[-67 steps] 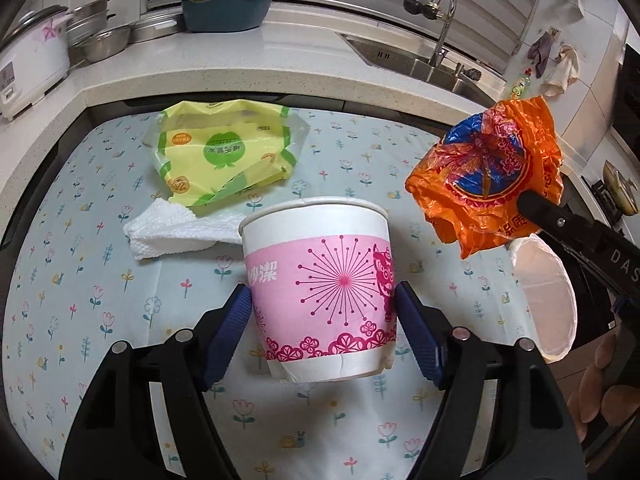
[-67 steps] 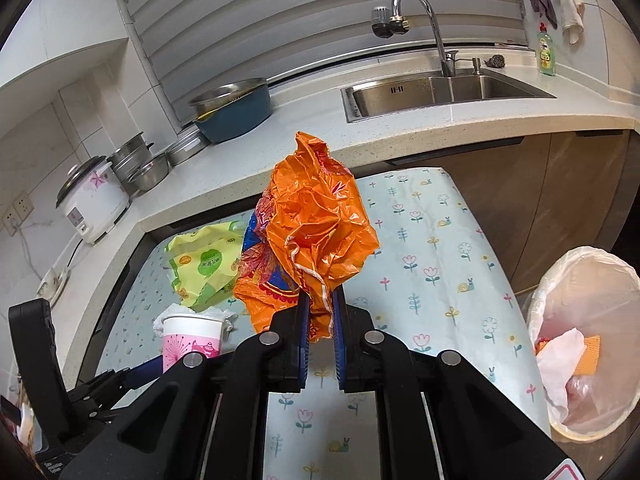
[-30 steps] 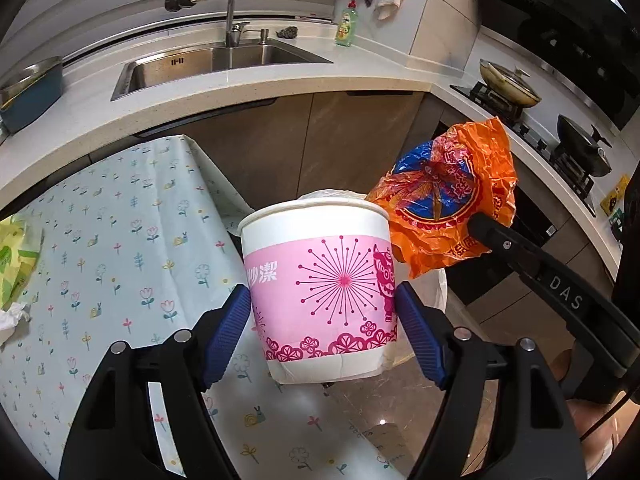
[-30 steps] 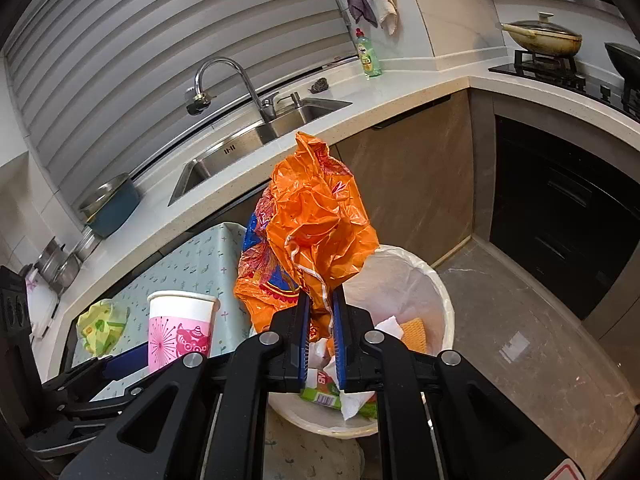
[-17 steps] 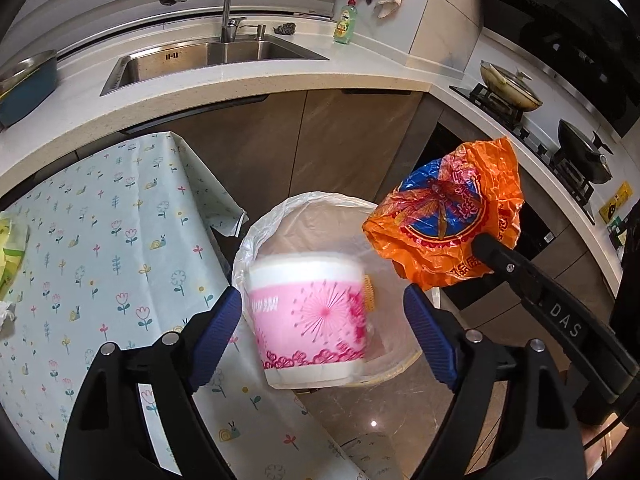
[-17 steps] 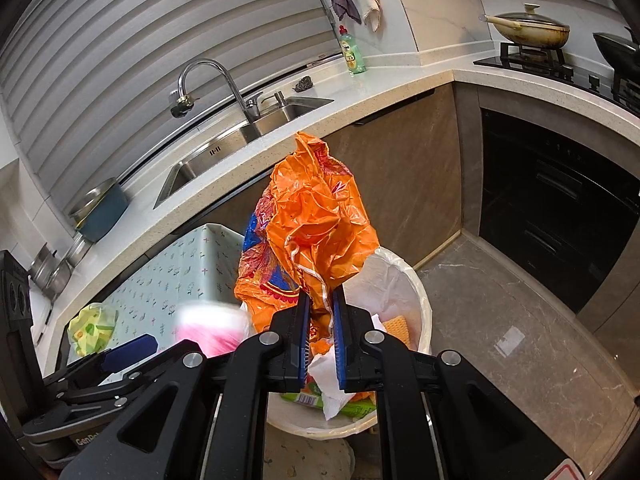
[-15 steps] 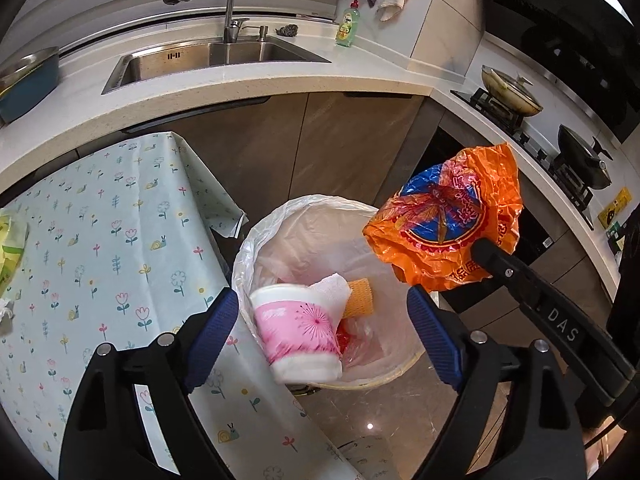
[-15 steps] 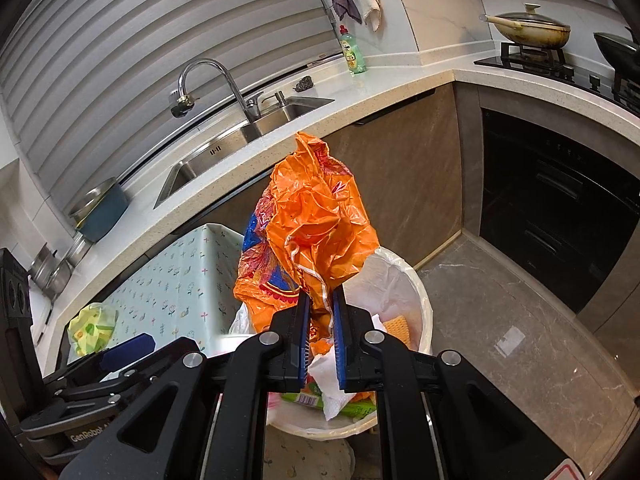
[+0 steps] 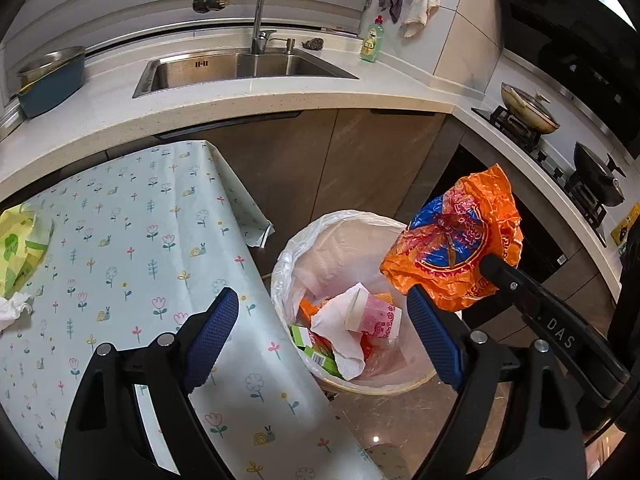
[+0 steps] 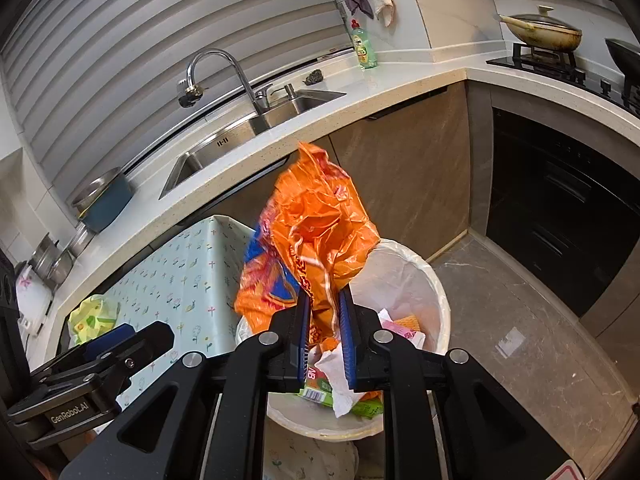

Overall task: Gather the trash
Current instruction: 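Open the left tool to drop the cup while the right tool drops the orange bag into the bin, then move both tools back over the last trash on the table, then grasp the white tissue with the left tool while the right tool grasps the yellow-green wipes pack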

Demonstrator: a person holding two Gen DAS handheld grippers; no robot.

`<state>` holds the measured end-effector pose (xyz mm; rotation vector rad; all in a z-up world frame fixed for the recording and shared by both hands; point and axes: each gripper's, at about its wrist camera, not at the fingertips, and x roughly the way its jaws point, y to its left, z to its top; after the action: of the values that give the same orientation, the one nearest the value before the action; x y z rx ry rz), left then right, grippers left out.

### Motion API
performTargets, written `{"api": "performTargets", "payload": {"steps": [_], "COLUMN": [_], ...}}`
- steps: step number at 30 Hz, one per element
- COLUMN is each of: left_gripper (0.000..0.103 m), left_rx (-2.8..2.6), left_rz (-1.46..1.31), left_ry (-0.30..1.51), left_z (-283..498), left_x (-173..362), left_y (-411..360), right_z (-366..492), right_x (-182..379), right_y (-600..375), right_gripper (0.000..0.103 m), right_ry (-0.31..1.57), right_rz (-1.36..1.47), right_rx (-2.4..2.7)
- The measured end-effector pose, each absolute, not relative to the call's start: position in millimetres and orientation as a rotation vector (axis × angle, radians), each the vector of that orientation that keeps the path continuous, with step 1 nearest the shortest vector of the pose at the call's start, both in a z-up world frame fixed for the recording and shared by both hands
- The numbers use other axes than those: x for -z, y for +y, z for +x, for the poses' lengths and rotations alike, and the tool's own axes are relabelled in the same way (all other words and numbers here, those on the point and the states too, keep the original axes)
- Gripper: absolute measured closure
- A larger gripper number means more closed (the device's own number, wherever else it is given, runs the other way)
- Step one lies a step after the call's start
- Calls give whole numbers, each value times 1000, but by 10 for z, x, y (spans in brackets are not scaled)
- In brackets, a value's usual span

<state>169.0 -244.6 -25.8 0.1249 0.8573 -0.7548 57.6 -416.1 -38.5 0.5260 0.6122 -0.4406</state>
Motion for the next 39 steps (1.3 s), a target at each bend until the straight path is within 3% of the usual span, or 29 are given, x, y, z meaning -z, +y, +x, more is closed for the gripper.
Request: {"api": "performTargets", "payload": {"steps": [3,7,39], "left_gripper": [20,18,14], "left_rx": [727,681,50], "left_rz": [121,101,-215], "left_ry": [844,829,914], "left_z": [1733,1821,2879], "left_x": [243,232,528], "left_y": [-2334,-2136,529], "right_z": [628,691,2025], "right_x": [372,340,300], "right_y": [-4111,-4019,-2037], "right_gripper": [68,59,57], "right_ry": [608,602,705], "right_rz": [518,508,326], "right_rx": [445,437,75]}}
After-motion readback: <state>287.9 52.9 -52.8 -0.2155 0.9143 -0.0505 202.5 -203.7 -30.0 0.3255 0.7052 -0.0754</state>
